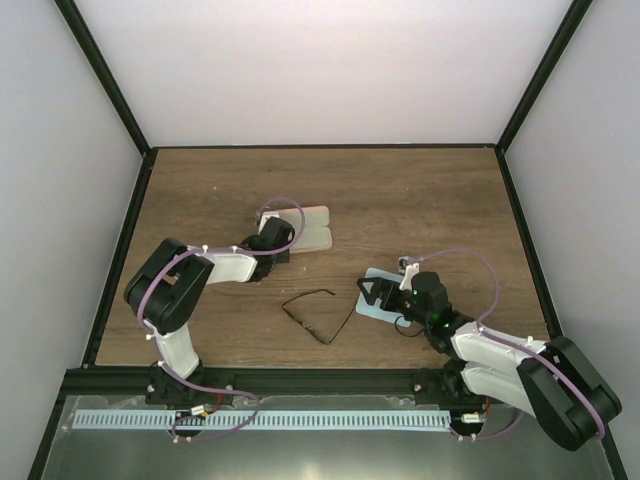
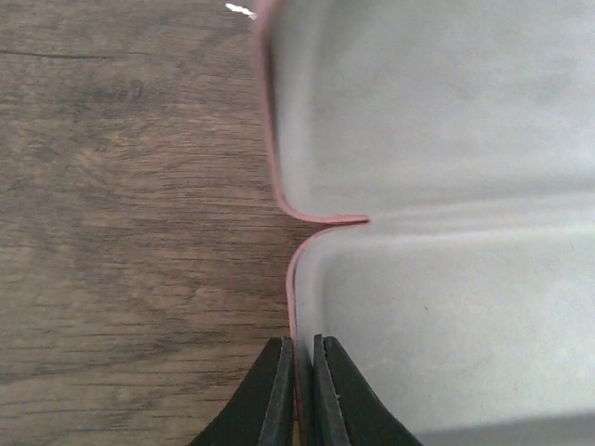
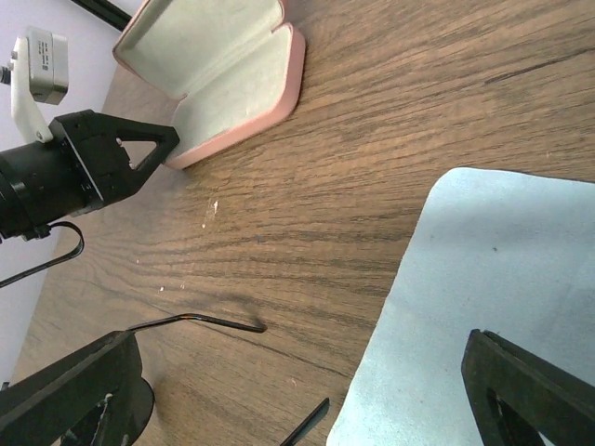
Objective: Organize the sunglasses
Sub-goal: Adjust the sunglasses case at the center of the board.
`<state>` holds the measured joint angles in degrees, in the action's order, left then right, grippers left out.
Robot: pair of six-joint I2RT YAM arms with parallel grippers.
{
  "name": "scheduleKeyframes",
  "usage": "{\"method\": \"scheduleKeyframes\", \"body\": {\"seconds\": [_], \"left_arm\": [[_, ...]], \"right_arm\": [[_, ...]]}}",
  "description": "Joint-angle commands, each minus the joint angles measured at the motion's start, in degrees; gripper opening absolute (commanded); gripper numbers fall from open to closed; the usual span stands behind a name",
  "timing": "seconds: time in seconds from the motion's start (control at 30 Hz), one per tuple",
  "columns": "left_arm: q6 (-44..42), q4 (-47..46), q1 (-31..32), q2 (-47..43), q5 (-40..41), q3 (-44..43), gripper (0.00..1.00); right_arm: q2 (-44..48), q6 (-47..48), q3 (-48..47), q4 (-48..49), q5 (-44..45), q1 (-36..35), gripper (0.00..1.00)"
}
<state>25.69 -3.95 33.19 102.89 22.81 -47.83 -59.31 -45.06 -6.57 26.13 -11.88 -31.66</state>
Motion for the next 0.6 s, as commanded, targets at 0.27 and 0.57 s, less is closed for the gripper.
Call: {"method": "scheduleKeyframes", "body": {"seconds": [0.27,0.57], "left_arm": [[-2.4,-7.3,-0.2,-2.7,-10.6,6.0,0.10],[-2.0,-7.9,-0.2,-2.1,-10.3,6.4,0.18]], "right_arm": [[-0.3,1.0,-1.8,0.5,2.0,-0.4,0.97],[-0.4,0.7,-1.6,0.8,1.9,-0.4,0.97]]}}
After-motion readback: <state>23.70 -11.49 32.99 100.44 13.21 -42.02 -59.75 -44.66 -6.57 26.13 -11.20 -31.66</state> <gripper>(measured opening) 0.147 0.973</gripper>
